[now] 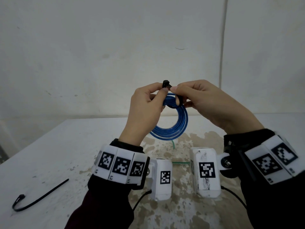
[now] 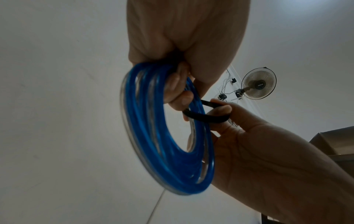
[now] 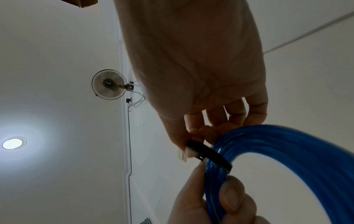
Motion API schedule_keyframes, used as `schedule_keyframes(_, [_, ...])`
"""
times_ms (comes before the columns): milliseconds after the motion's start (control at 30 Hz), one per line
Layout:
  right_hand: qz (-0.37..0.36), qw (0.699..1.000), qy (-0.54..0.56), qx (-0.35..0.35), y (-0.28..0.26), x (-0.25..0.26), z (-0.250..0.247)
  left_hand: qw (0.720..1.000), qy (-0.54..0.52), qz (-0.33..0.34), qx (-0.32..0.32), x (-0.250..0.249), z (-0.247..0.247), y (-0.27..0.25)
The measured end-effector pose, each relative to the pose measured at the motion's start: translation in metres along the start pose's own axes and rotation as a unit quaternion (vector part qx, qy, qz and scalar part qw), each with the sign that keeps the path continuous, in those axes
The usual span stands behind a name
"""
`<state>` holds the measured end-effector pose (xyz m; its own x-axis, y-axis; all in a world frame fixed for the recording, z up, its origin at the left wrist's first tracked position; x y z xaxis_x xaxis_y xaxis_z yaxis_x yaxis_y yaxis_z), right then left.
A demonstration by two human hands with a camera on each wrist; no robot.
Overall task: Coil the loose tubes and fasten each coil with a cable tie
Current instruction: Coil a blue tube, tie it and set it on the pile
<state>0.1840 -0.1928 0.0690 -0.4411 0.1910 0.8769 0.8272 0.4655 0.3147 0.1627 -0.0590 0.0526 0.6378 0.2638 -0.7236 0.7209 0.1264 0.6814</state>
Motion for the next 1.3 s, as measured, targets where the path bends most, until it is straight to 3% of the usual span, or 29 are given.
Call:
schedule_keyframes(367, [-0.009, 0.999, 0.029, -0.011, -0.001, 0.003, 0.001, 0.999, 0.030, 0.026, -0.003, -0.009, -0.002, 0.000])
schedule_keyframes(600, [-0.012, 0.996, 0.041, -0.074, -0.001, 0.006, 0.004, 0.976, 0.171, 0.132, 0.019, -0.019, -0.002, -0.003])
schedule_keyframes(733, [-0.020, 0.992, 0.031, -0.124, 0.000, 0.003, -0.003, 0.977, 0.172, 0.102, 0.072, -0.017, -0.005, -0.002])
schedule_keyframes(833, [-0.006, 0.996, 0.018, -0.083, 0.001, 0.000, -0.005, 0.972, 0.184, 0.086, 0.122, -0.017, -0.004, -0.005])
schedule_keyframes(1100, [0.006, 0.994, 0.068, -0.083, -0.001, -0.002, -0.018, 0.973, 0.143, 0.109, 0.142, -0.017, 0.006, -0.007])
schedule_keyframes(1300, [0.006, 0.967, 0.147, -0.209, -0.001, -0.005, -0.033, 0.970, 0.108, 0.084, 0.200, -0.015, 0.018, -0.011])
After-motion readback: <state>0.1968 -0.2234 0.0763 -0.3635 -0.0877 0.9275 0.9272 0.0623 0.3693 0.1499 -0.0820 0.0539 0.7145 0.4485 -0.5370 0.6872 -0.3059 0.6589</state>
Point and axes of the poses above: each hand's wrist, its own y-axis towards the middle knuckle, its own z-axis out of the palm, x = y × z, the point moved 3 cm from there along y, towards the middle knuckle, and after that the axes turned 7 degrees about z, right-handed, at the moved point
